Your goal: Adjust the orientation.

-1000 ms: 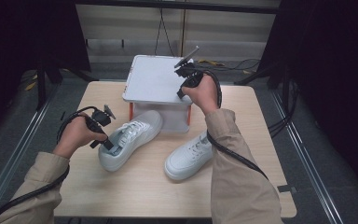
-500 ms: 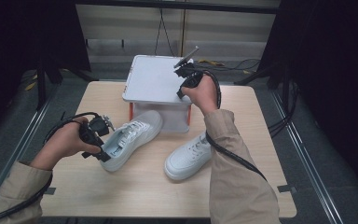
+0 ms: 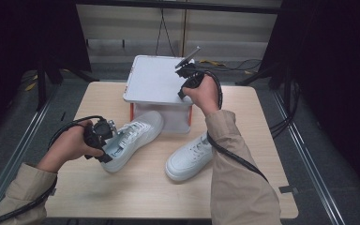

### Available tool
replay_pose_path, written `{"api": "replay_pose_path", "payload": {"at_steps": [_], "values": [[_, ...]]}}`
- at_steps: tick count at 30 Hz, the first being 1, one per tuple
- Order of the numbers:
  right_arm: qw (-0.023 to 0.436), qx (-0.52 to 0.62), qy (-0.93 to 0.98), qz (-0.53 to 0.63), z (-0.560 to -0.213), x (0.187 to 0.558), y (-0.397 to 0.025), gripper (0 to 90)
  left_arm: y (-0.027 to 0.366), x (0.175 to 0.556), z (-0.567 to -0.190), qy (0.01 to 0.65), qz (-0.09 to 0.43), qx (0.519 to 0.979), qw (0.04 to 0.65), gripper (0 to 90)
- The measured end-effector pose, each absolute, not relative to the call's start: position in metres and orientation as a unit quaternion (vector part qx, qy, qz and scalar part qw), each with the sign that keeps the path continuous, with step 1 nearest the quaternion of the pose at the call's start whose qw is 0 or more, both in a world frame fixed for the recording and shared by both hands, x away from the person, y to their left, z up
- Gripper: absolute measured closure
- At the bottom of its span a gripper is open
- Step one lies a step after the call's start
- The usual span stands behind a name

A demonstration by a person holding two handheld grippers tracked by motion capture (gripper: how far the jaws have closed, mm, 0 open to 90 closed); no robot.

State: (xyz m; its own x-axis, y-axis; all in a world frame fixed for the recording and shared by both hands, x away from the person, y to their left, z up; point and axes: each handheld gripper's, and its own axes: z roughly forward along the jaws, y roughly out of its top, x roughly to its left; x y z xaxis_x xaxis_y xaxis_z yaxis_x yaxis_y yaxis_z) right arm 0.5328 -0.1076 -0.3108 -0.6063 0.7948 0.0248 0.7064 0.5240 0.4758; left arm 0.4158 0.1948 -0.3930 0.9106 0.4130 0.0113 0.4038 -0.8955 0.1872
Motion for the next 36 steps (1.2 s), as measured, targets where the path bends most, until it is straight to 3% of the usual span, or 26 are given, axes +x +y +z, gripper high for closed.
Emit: {"api": "replay_pose_path", "payload": {"at_steps": [5,6,8,12,15,17,19,21,23,25,28,32,36], "values": [[0.100,0.433,0.869,0.220,-0.310,0.533,-0.106,90.0,0.193,0.413,-0.392,0.195,0.036,0.975,0.098,36.2],[0.100,0.433,0.868,0.219,-0.310,0.533,-0.106,90.0,0.192,0.413,-0.392,0.203,-0.028,0.966,0.157,58.6],[0.100,0.433,0.869,0.220,-0.310,0.533,-0.106,90.0,0.185,0.409,-0.398,0.193,-0.029,0.971,0.138,51.5],[0.100,0.433,0.868,0.222,-0.310,0.533,-0.107,90.0,0.178,0.413,-0.416,0.192,-0.042,0.976,0.091,46.0],[0.102,0.432,0.868,0.223,-0.311,0.532,-0.107,90.0,0.179,0.415,-0.421,0.192,-0.050,0.976,0.089,53.4],[0.098,0.433,0.867,0.225,-0.311,0.533,-0.108,90.0,0.178,0.417,-0.424,0.191,-0.043,0.977,0.082,68.5],[0.096,0.431,0.867,0.229,-0.311,0.534,-0.109,90.0,0.177,0.419,-0.424,0.209,-0.055,0.972,0.088,71.2],[0.094,0.432,0.867,0.229,-0.311,0.534,-0.109,90.0,0.177,0.419,-0.420,0.210,-0.049,0.972,0.093,69.2],[0.094,0.431,0.868,0.228,-0.311,0.534,-0.109,90.0,0.177,0.420,-0.415,0.217,-0.044,0.969,0.106,60.8],[0.093,0.431,0.868,0.228,-0.311,0.534,-0.109,90.0,0.182,0.421,-0.399,0.219,-0.029,0.969,0.111,60.1],[0.092,0.432,0.868,0.229,-0.311,0.535,-0.109,89.9,0.192,0.423,-0.381,0.220,-0.006,0.971,0.096,47.5],[0.093,0.432,0.868,0.227,-0.311,0.534,-0.109,89.9,0.190,0.419,-0.391,0.176,-0.008,0.980,0.092,36.9],[0.095,0.432,0.867,0.228,-0.311,0.534,-0.109,89.9,0.182,0.420,-0.408,0.167,-0.034,0.982,0.083,37.1]]}}
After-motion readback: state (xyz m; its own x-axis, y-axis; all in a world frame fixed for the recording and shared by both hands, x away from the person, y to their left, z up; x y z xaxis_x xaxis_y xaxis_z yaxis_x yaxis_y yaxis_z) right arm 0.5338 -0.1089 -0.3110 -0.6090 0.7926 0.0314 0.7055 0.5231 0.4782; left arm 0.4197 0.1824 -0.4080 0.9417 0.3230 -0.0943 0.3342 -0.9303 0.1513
